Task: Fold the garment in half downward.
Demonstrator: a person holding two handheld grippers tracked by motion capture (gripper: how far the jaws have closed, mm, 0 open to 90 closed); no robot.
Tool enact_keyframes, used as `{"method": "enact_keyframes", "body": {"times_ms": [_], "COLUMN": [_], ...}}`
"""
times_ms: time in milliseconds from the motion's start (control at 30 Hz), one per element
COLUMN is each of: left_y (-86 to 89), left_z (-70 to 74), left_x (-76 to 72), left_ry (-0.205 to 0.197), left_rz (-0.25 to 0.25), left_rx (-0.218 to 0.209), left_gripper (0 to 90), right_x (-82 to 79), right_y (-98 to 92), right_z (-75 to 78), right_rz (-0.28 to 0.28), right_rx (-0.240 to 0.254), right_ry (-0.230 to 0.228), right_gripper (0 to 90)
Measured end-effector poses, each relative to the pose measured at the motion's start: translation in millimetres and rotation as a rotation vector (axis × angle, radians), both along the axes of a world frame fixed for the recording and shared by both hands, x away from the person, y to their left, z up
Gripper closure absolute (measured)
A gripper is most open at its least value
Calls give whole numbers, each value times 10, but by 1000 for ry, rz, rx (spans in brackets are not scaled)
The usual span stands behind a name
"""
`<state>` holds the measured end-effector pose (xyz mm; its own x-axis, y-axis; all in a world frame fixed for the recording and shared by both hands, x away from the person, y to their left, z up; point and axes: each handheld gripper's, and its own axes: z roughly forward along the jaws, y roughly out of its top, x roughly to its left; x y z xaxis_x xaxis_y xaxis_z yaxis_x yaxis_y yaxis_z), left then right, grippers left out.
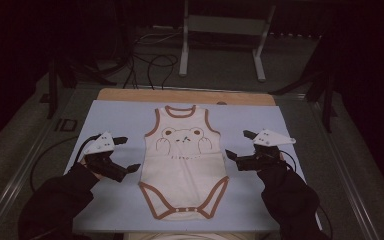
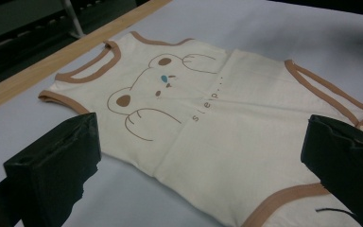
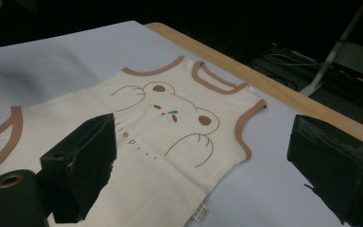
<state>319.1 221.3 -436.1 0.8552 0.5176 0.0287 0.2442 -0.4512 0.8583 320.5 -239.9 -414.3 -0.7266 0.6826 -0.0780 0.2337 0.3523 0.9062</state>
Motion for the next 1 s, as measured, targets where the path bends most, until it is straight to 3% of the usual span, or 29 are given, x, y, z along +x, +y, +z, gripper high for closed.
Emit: {"method": "enact_keyframes", "body": {"times_ms": [533, 1000], "left_y": [-131, -298], "left_z": [-84, -244], "left_x": [194, 372], "left_ry": [35, 77], "left_rz": [-14, -12], "left_rx": [29, 49], "left_gripper": [0, 0], "right_x": [265, 482], "right_y": [62, 200], "right_z": [-146, -427], "right_rz": [-5, 7], "right_rx": [-15, -46], "right_ry": [28, 110], "right_gripper": [106, 106]}}
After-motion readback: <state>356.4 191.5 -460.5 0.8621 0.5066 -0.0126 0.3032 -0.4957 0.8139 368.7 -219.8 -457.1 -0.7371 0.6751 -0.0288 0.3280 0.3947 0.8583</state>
